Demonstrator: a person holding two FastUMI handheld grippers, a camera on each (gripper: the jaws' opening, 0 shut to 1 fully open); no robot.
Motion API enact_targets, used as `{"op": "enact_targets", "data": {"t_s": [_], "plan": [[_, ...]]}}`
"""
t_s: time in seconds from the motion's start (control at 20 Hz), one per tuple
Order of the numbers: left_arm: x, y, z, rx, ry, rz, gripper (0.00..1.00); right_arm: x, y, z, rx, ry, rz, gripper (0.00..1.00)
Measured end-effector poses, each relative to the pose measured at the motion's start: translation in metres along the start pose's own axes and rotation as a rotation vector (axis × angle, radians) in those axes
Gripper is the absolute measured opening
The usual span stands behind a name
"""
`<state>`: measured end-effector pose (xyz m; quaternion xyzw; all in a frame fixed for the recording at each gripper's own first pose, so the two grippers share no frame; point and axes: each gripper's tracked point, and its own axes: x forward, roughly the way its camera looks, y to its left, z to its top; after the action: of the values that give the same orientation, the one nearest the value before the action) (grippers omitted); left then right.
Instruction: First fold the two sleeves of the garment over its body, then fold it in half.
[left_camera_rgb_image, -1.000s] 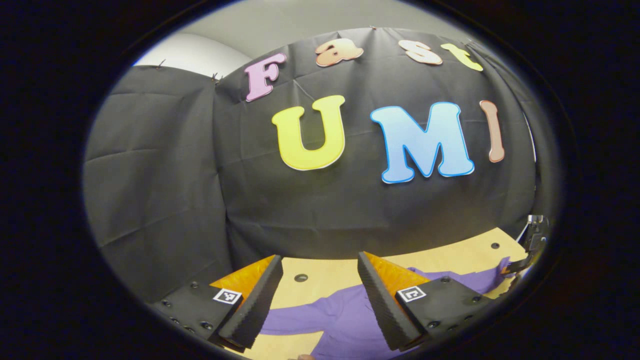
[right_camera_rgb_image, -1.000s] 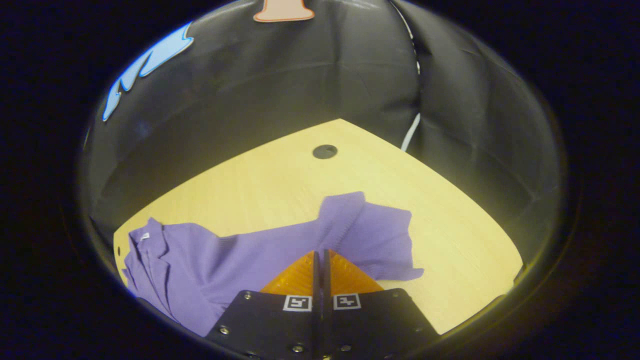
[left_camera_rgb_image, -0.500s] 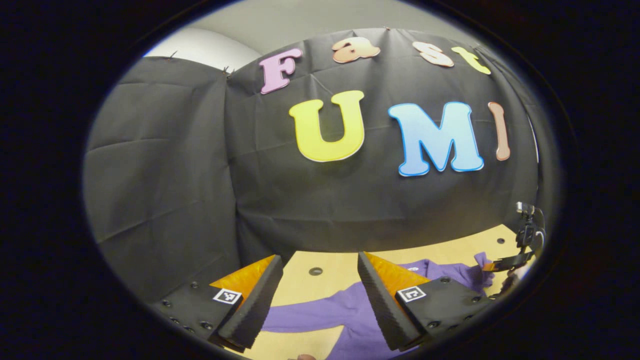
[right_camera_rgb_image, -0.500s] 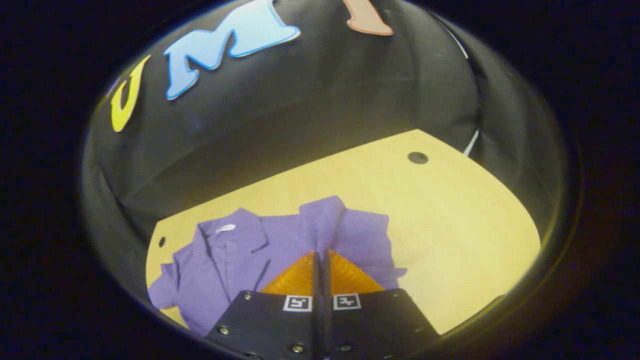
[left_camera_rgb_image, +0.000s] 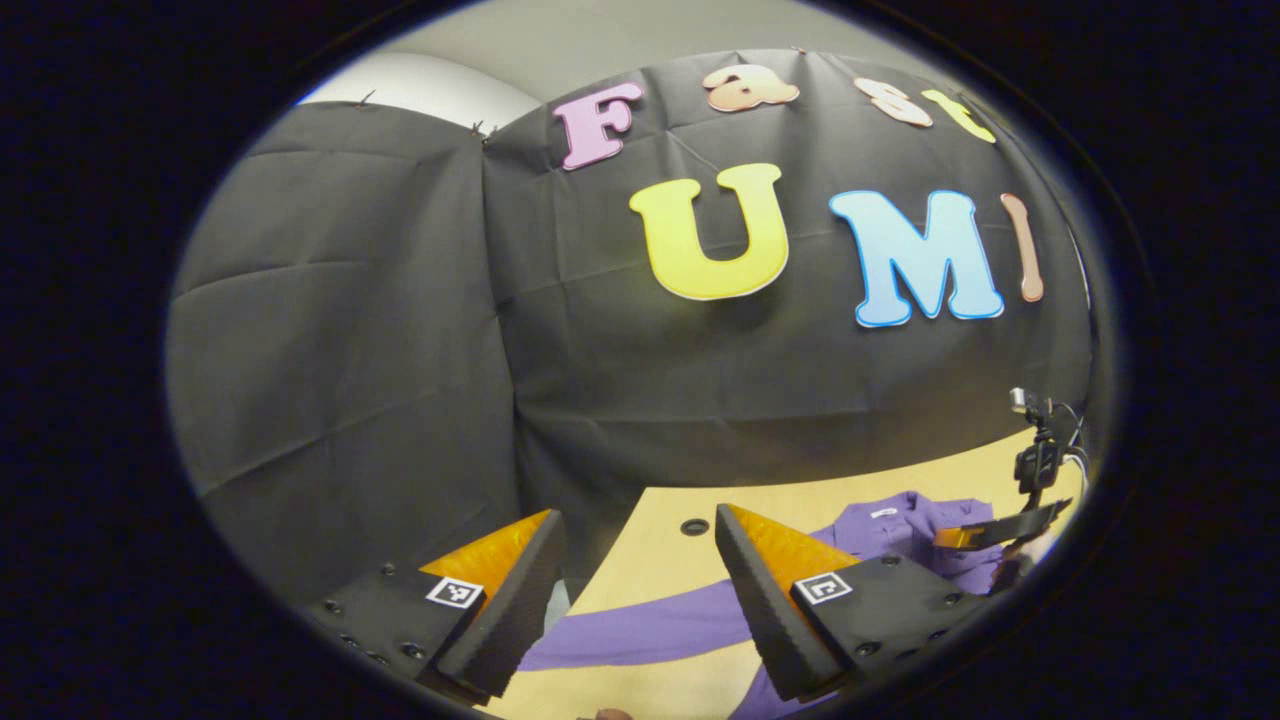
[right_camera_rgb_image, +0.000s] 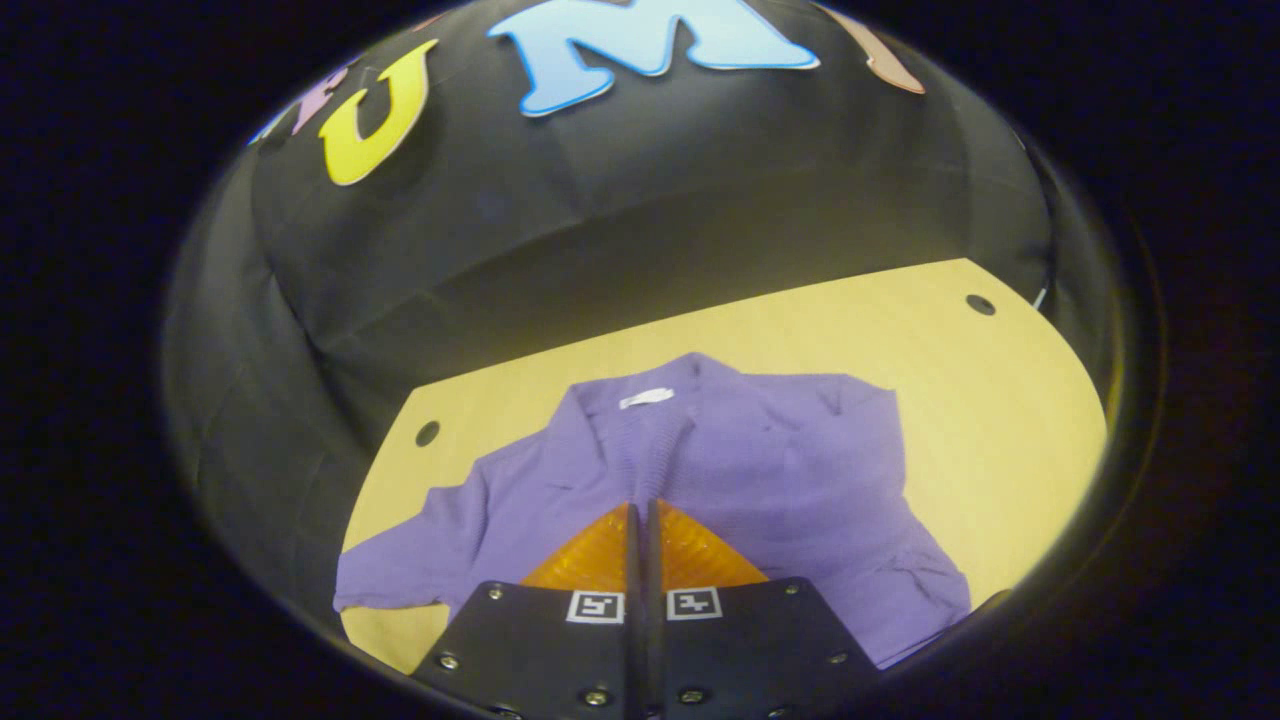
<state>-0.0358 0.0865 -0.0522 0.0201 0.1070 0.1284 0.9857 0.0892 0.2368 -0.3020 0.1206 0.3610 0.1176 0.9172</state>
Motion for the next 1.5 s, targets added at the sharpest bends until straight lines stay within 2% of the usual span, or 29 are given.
{"op": "enact_targets", "data": {"t_s": [0.3,0.45,0.55,0.85,1.2,1.5], "plan": [[0.003,0.008,-0.006,-0.004,0.012,0.010,0.96,0.021,0.064,-0.045,-0.083,0.088,0.060,0.01],[0.003,0.011,-0.010,-0.015,0.022,0.017,0.96,0.036,0.079,-0.069,-0.117,0.137,0.076,0.00],[0.003,0.012,-0.013,-0.023,0.032,0.020,0.96,0.039,0.080,-0.077,-0.147,0.149,0.061,0.01],[0.011,0.014,-0.030,-0.052,0.063,0.015,0.98,0.044,0.087,-0.085,-0.194,0.158,0.075,0.00],[0.049,0.026,-0.109,-0.101,0.136,0.016,0.96,0.038,0.085,-0.071,-0.177,0.124,0.055,0.01],[0.077,0.036,-0.192,-0.129,0.274,0.042,0.98,0.027,0.079,-0.059,-0.181,0.093,0.024,0.01]]}}
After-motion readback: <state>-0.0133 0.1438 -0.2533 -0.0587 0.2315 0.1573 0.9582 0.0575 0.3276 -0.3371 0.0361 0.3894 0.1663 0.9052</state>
